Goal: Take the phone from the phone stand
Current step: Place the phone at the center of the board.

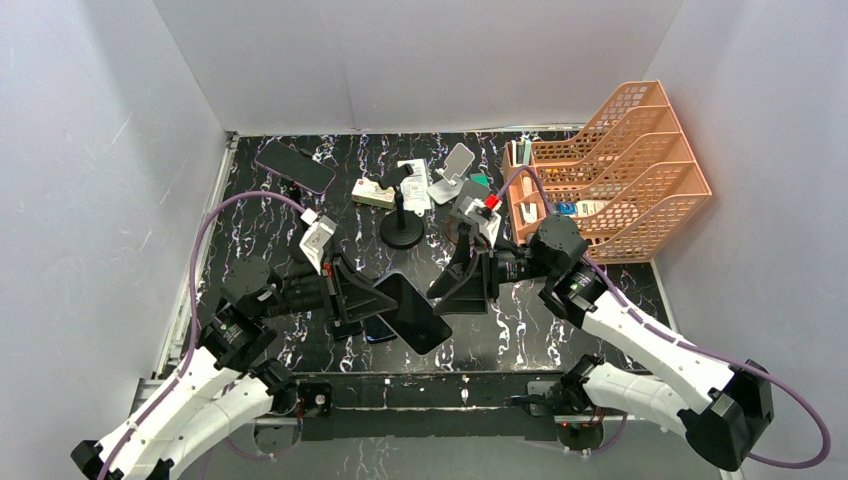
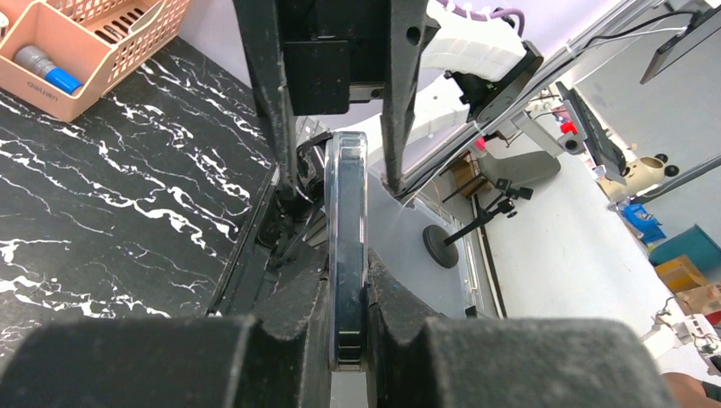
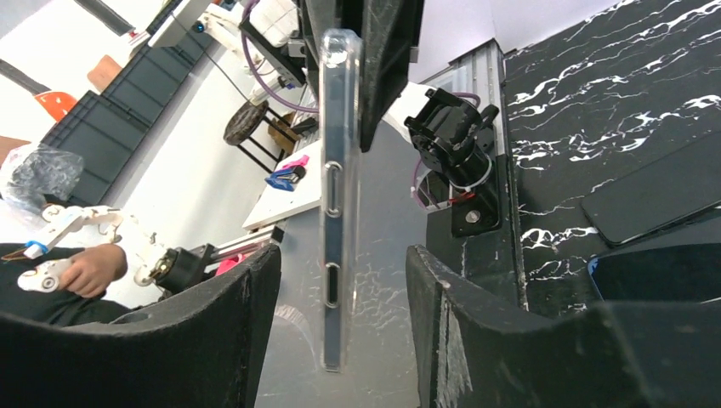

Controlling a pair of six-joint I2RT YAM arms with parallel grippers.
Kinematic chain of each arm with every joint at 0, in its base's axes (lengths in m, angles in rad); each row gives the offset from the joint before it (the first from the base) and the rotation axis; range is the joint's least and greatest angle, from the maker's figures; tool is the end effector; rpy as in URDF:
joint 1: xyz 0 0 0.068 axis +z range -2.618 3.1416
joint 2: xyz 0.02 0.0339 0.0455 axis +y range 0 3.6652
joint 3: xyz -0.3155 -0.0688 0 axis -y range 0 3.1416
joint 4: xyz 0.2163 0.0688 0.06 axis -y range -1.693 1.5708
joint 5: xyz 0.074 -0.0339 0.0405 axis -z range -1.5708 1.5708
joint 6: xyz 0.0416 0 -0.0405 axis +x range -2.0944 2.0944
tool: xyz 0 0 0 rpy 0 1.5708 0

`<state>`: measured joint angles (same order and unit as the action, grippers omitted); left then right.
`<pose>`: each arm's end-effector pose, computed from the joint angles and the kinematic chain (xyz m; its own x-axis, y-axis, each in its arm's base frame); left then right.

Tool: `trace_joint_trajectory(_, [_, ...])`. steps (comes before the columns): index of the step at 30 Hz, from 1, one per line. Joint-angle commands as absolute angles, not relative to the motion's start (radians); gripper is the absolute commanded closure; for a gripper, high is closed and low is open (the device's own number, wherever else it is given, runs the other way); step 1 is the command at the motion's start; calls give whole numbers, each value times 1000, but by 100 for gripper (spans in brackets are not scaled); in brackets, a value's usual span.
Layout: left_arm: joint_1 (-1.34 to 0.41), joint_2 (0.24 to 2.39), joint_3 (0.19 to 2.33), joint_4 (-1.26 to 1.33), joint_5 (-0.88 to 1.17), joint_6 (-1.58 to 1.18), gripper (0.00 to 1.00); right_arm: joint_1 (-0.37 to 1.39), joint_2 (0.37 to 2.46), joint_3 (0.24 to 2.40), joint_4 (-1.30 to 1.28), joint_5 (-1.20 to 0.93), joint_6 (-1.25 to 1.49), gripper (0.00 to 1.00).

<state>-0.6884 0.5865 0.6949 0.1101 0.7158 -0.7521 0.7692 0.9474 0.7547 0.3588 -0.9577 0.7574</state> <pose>0.0357 -0.0647 0.3940 -0.5432 -0.2206 -0.8101 0.8257 0.0343 -0.5631 0.0886 0.1331 0.4033 -0.5868 -0.0179 -0.8095 -0.7935 -0.1863 0.5793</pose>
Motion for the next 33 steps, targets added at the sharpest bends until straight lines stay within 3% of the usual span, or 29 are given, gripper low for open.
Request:
trace_joint_trajectory(1, [-686,585,726,120,720,-716,100,787,948,732,489,-1003,821,38])
trace_joint_trajectory(10, [-686,625,745,112,689,-701,100,863,1002,744,443,-940,784,46])
trace_joint_trajectory(16, [-686,619,747,113,685,-697,100,872,999,746,431,-887,764,66])
trace_joint_trajectory(22, [-686,618,741,104,671,-690,100,873,986,737,417,-835,753,95])
trace_joint_trajectory(23, [-687,619,741,96,665,-683,91,874,978,735,410,-815,746,99])
trace_joint_trajectory(25, [-687,614,742,70,647,-662,57,873,961,736,376,-769,716,99])
trace_joint_trajectory(27, [-686,602,755,-30,569,-617,35,873,937,738,325,-695,683,99])
trace_joint_trajectory(33, [-686,498,781,-290,131,-487,21,873,871,705,172,-455,639,99])
